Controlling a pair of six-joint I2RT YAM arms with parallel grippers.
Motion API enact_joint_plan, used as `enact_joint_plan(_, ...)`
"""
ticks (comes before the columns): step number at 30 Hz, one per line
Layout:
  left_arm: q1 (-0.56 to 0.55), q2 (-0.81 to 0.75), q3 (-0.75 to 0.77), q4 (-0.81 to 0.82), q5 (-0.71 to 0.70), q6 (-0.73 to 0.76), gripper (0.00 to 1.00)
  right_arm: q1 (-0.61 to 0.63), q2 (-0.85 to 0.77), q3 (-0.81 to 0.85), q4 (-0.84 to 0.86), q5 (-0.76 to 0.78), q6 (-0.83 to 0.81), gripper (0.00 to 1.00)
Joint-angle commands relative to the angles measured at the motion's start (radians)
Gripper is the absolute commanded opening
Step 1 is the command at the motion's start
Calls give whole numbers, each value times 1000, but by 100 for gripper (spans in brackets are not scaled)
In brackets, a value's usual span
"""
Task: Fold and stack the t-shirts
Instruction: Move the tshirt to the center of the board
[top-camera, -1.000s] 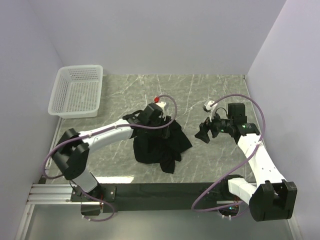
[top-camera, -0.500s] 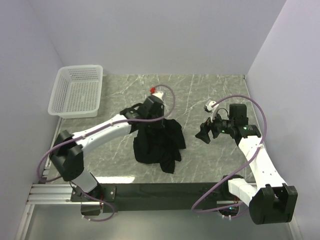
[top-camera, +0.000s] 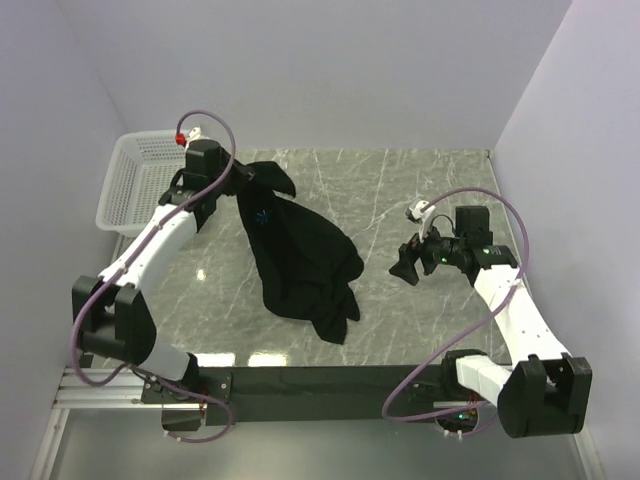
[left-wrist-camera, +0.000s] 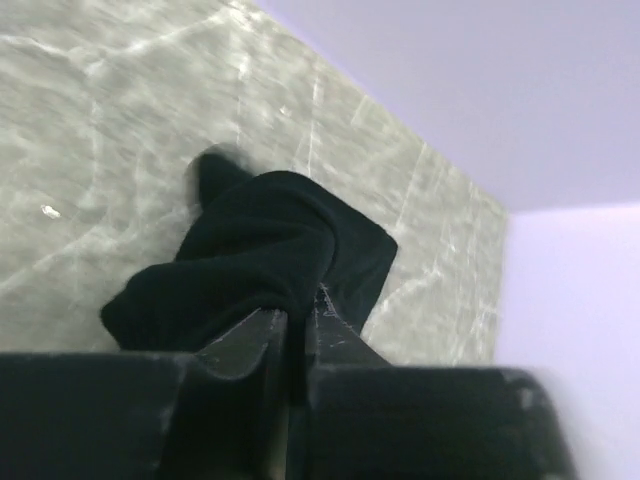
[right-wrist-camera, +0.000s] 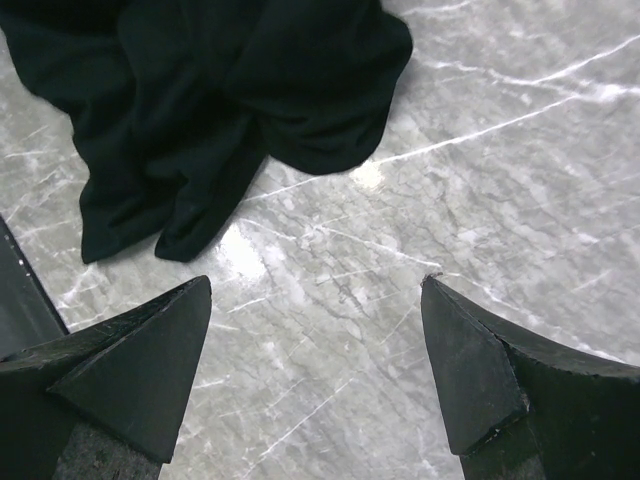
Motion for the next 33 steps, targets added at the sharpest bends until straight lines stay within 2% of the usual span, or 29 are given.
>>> enact_joint_plan(1,39,58,87,8,-38,-32,27,-3,51,62,40,-33,9,91)
enact_joint_plan(3,60,82,121,-8,-49,-7,48,18,98,88,22,-38,-14,91)
enact_joint_plan(4,63,82,132,-16,-50,29,68,32,118,114,16,-29,-24,91)
enact_joint_plan(6,68,69,165,-25,-59,69,84,81,170,140,11,-10,-51,91)
enact_joint_plan(7,68,61,172,-28,-58,120,86,96,187,166,13,11,-51,91)
enact_joint_plan(10,69,1,178,-40,-18,221,88,175,250,214,14,47,-69,91)
enact_joint_plan(13,69,-89,106,-42,25,295,88,261,306,236,25,112,-103,91)
enact_joint_plan(16,68,-209,-53,-30,86,319,88,308,352,249,63,169,-109,90)
enact_joint_plan(17,68,-265,-137,-28,91,321,88,317,362,256,72,177,-100,90)
enact_joint_plan(21,68,-394,-319,-19,92,287,88,374,428,289,124,244,-58,88)
enact_joint_plan(23,68,-457,-397,-7,89,266,88,406,447,288,160,260,3,87)
enact_joint_plan(29,68,-539,-498,-27,57,212,88,446,539,323,286,332,273,85)
enact_joint_plan(33,68,-565,-548,-25,59,180,88,475,597,352,306,347,365,82)
